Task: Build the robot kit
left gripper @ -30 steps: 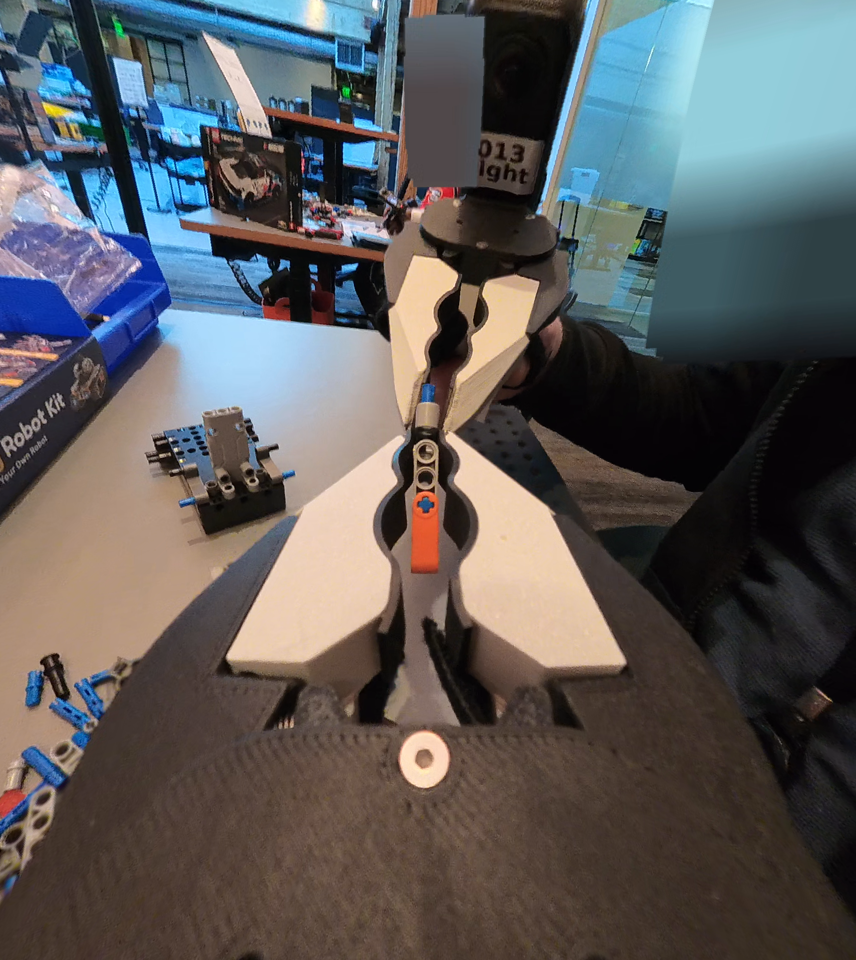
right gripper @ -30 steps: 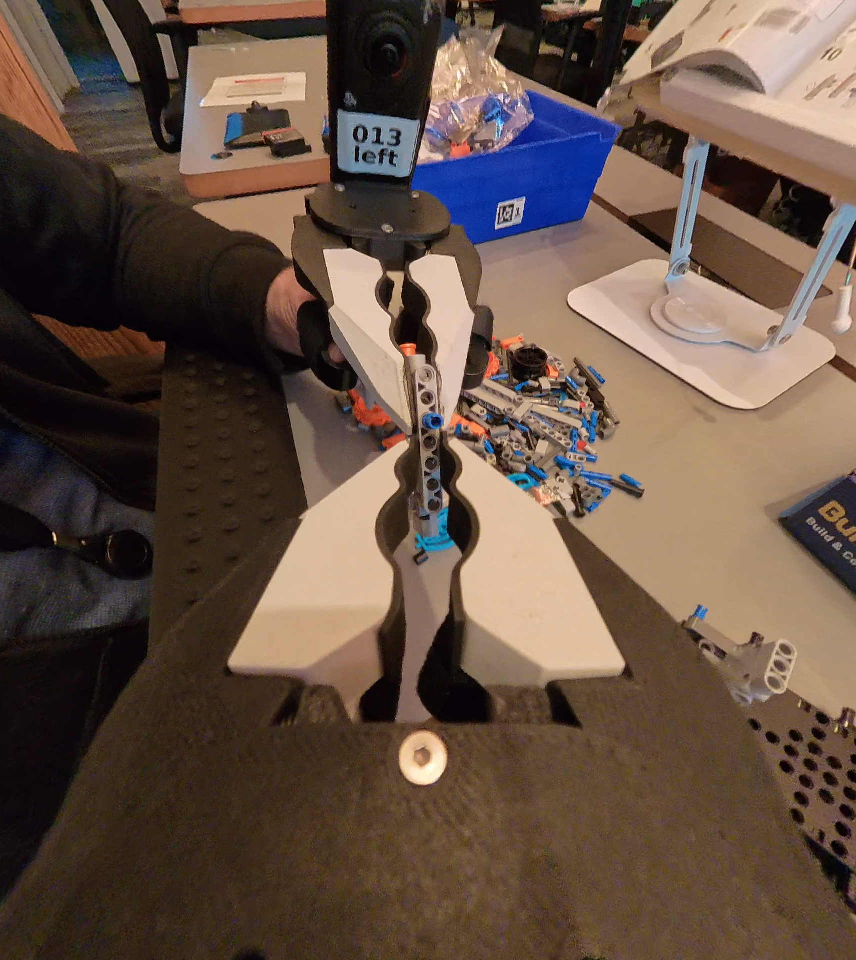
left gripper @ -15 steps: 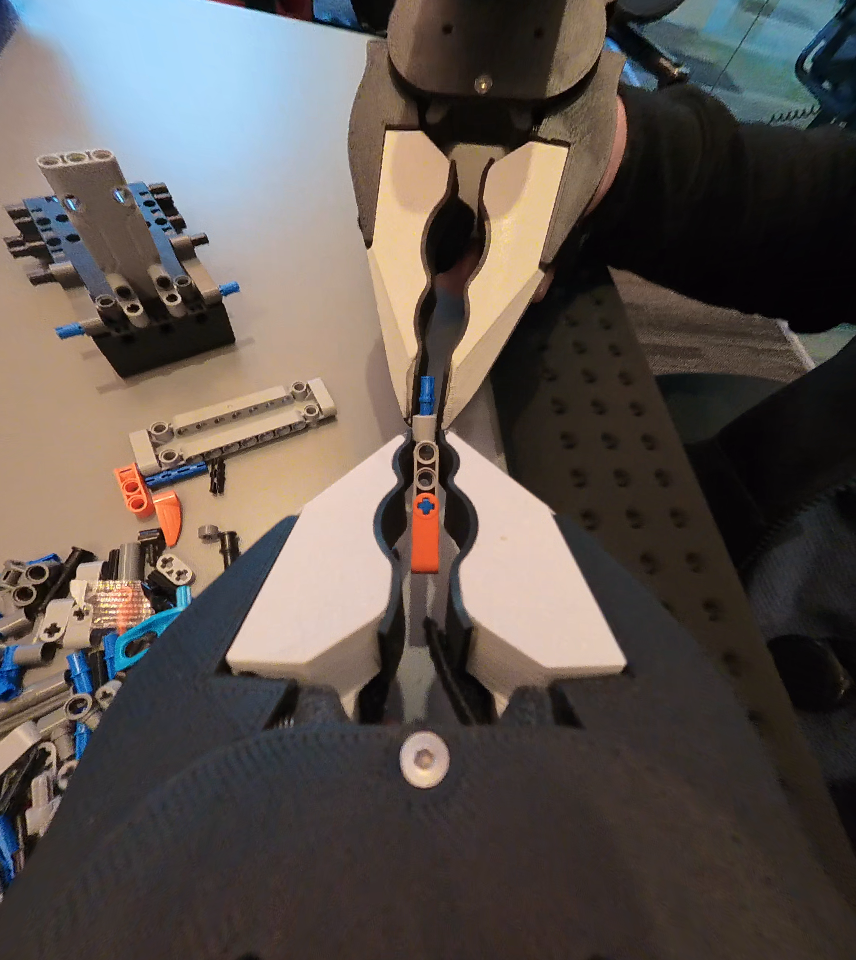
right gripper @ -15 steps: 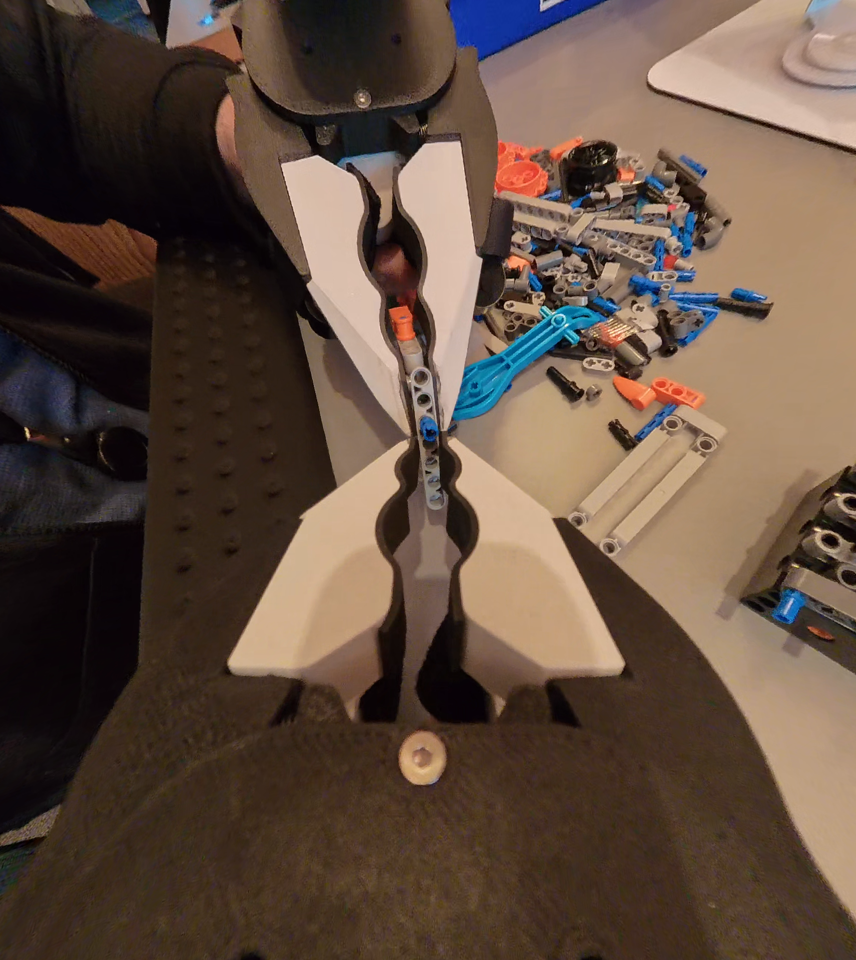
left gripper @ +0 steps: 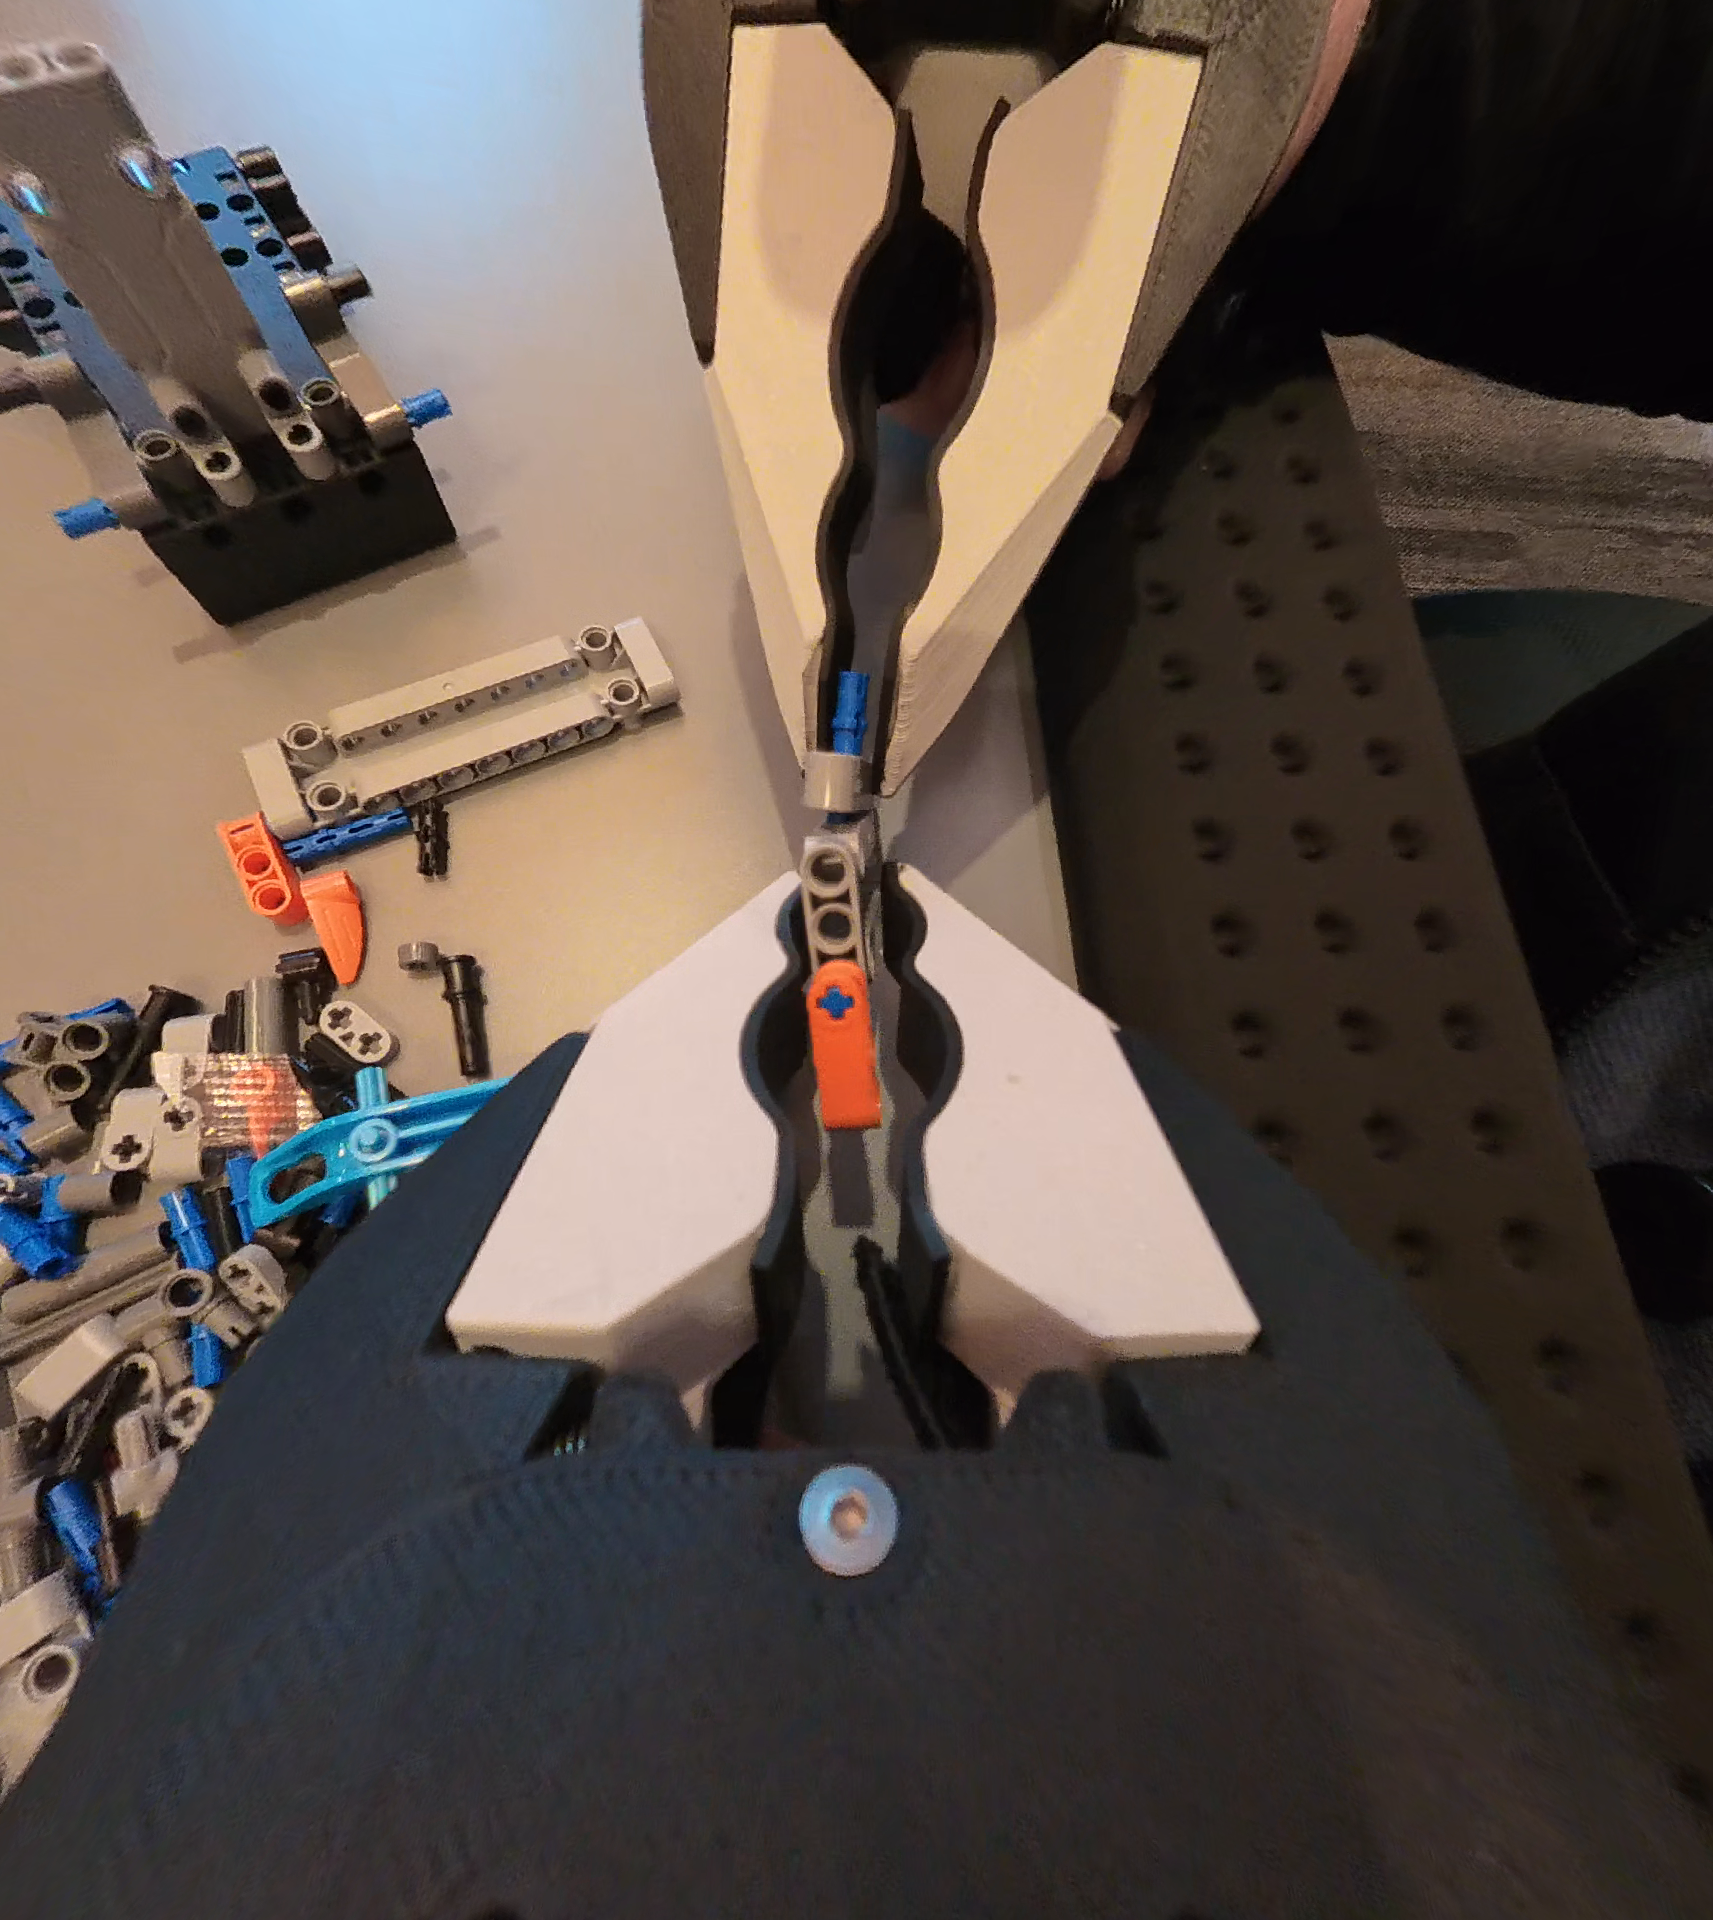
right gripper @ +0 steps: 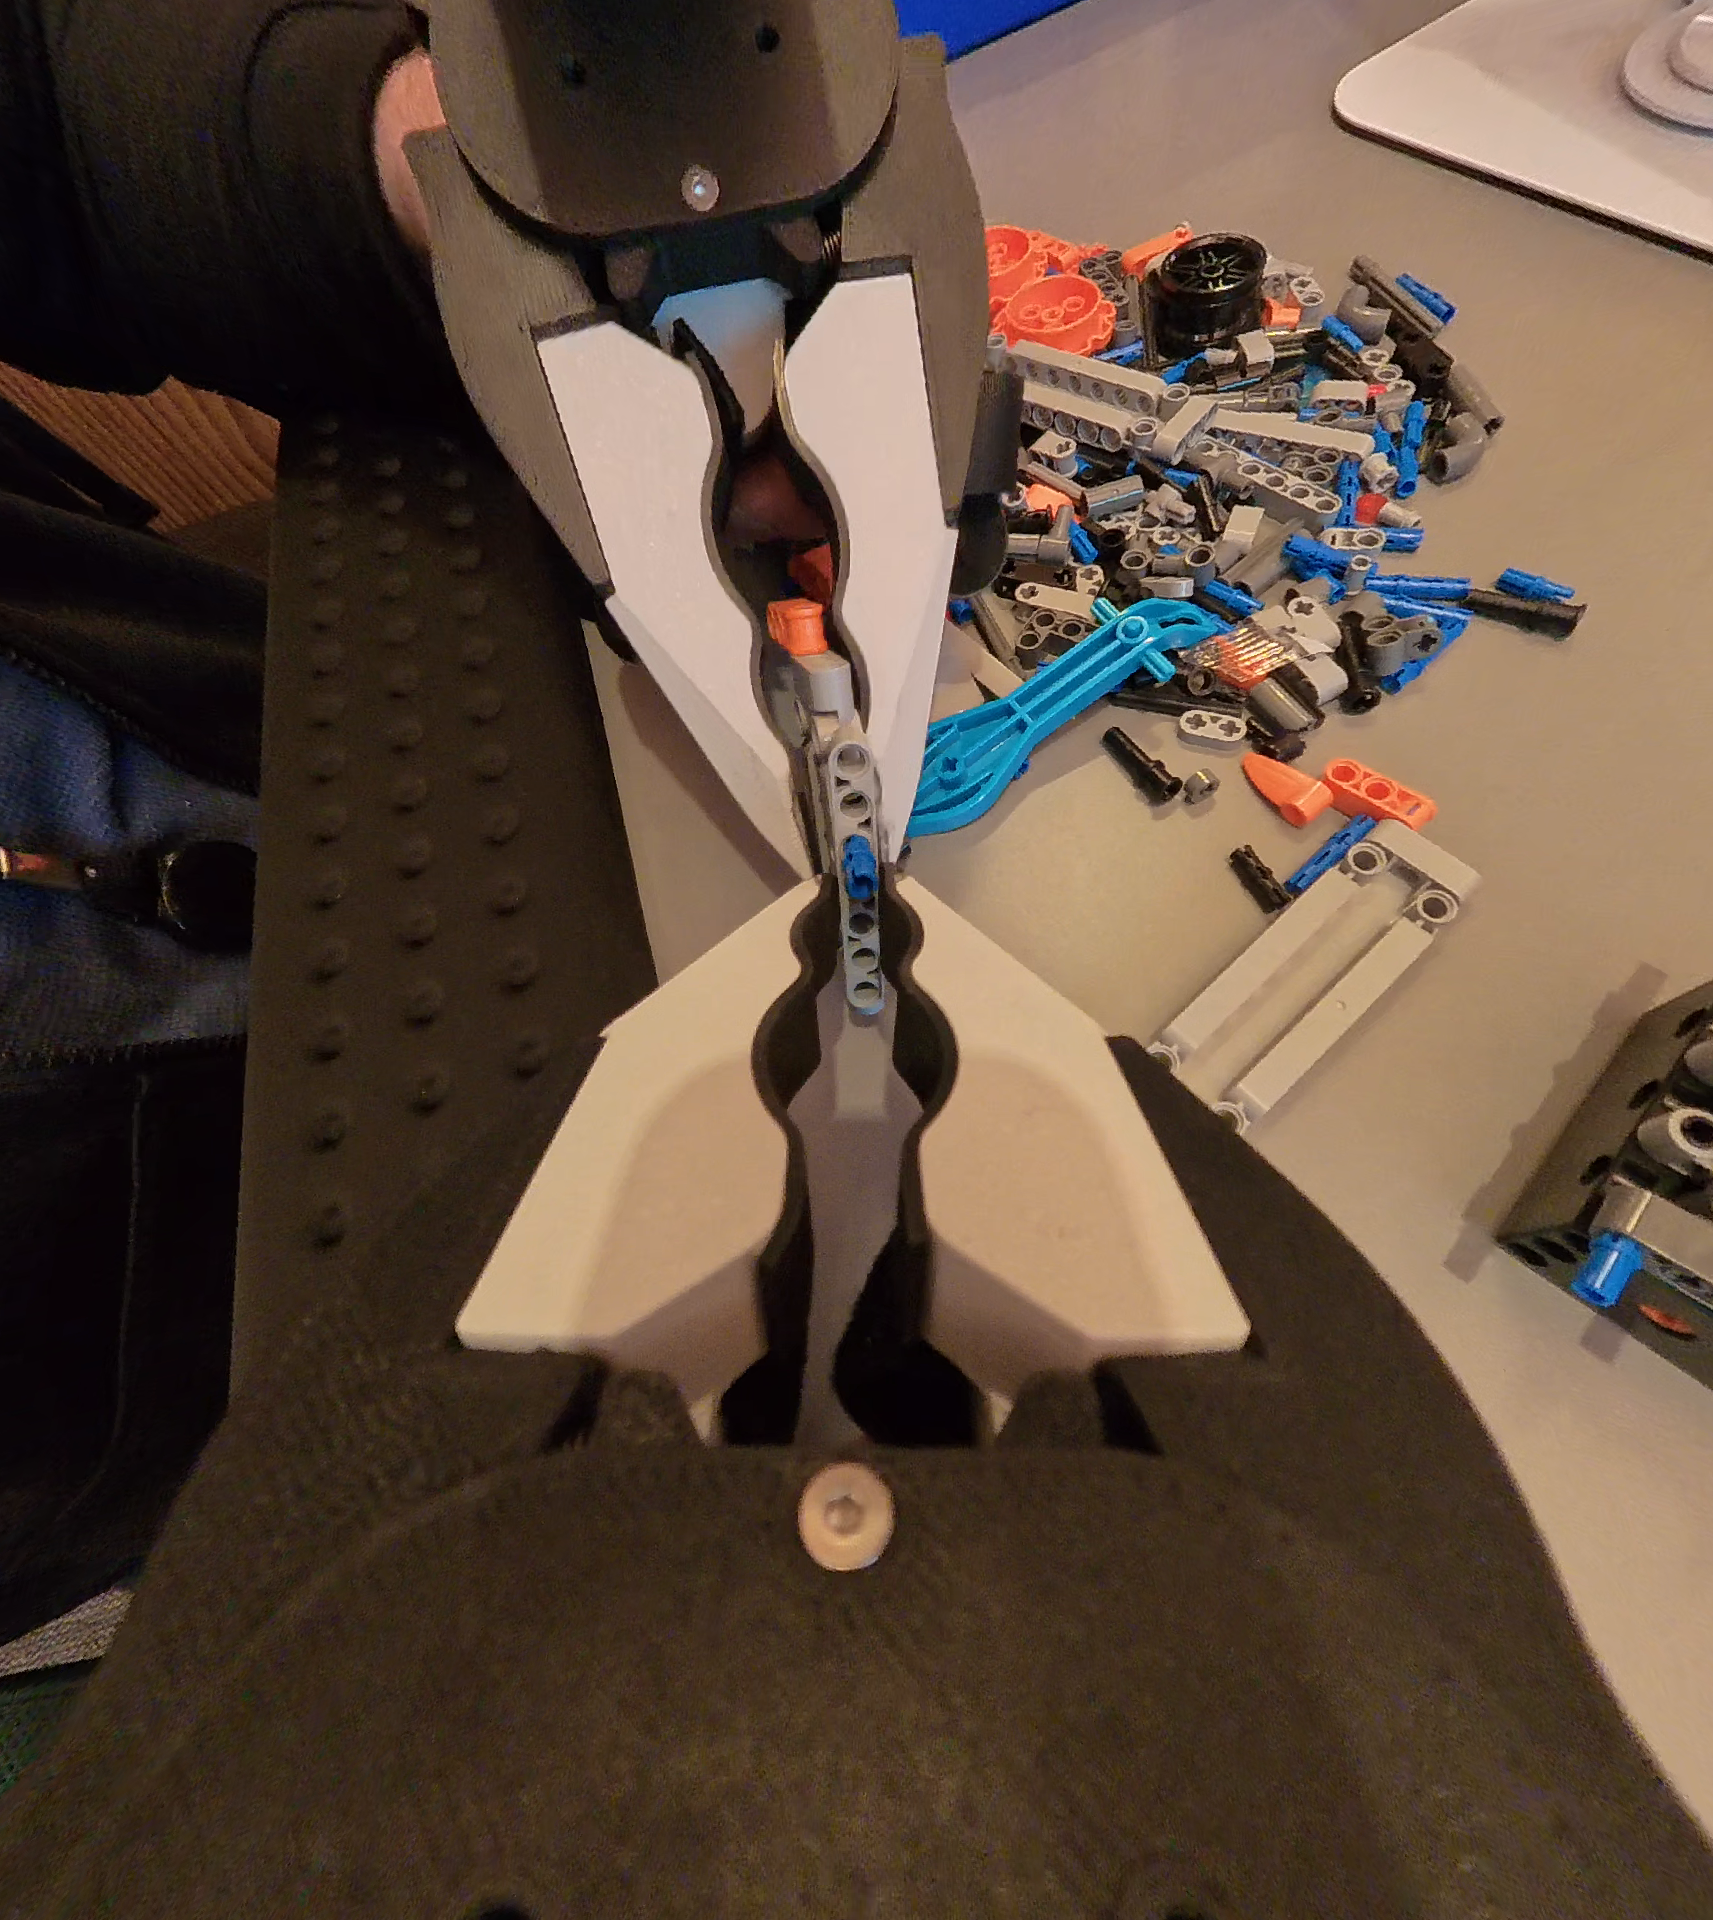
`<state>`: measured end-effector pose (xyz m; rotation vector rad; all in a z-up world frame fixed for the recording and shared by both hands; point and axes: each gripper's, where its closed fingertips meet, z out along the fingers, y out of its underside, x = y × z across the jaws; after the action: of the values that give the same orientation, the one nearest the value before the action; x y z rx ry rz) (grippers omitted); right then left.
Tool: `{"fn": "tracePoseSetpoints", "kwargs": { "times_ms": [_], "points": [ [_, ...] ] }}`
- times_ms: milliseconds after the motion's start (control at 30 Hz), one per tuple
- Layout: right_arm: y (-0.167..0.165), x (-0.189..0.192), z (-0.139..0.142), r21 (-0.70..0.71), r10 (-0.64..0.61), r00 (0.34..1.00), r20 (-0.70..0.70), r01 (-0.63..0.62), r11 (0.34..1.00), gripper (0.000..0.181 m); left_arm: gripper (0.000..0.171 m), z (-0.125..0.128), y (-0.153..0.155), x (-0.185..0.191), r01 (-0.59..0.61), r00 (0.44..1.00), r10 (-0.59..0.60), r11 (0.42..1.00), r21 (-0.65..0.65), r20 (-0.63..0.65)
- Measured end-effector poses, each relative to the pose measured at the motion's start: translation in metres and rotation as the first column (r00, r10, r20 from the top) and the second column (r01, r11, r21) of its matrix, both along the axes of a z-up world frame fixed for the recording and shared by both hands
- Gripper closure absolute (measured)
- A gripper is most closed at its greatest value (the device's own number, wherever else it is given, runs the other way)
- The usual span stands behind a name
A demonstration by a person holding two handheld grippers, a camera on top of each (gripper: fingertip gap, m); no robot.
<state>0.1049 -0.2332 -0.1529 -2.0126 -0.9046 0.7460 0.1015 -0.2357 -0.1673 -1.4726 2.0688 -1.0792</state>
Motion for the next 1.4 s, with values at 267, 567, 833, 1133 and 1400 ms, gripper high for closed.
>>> {"fn": "tracePoseSetpoints", "kwargs": {
  "times_ms": [267,567,833,1133,1400],
  "points": [
    [0.000,0.000,0.003,-0.016,0.012,0.999,-0.034,-0.012,1.000,0.175,0.167,0.006,0.001,0.001,0.009,1.000,-0.008,0.999,-0.039,0.024],
    [0.004,-0.002,0.002,0.005,0.067,0.997,0.024,-0.067,0.998,0.175,0.167,0.005,0.002,0.002,0.031,0.999,-0.030,0.997,-0.076,0.013],
    [0.004,-0.005,0.001,0.009,0.073,0.997,0.040,-0.073,0.997,0.175,0.166,0.003,0.001,0.001,0.051,0.999,-0.051,0.997,-0.050,0.007],
    [0.003,-0.007,-0.003,0.023,0.077,0.993,0.086,-0.079,0.997,0.175,0.166,0.000,-0.001,0.002,0.052,0.999,-0.053,0.997,-0.055,-0.006],
    [0.002,-0.008,-0.013,0.004,0.088,0.984,0.152,-0.089,0.996,0.175,0.160,-0.010,-0.005,-0.001,0.061,0.997,-0.062,0.998,-0.021,-0.049]
  ]
}}
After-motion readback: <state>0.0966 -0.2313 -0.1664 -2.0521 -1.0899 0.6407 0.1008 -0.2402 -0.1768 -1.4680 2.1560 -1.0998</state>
